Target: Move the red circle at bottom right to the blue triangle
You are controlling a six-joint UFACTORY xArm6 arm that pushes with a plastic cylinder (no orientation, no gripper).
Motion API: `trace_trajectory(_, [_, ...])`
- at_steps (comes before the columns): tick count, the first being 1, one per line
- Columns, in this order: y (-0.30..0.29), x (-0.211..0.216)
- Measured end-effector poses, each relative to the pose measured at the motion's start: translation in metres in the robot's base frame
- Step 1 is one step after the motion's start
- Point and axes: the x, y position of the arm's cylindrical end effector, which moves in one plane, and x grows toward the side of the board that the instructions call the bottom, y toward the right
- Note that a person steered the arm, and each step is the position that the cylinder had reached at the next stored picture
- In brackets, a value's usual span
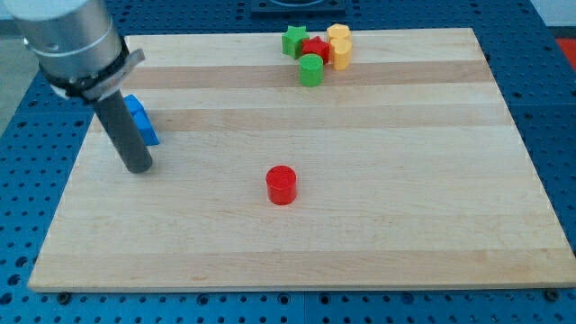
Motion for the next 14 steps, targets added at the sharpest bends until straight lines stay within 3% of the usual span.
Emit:
trace_trajectory(1, [0.023, 0.035])
trace_trajectory(3, [0.124, 0.078])
trace_trajectory(5, [0.2, 0.073])
trace_trajectory(9, [0.184, 0.014])
trace_trajectory(12, [0.123, -0.041])
trace_trajectory(14, [0.076, -0.046])
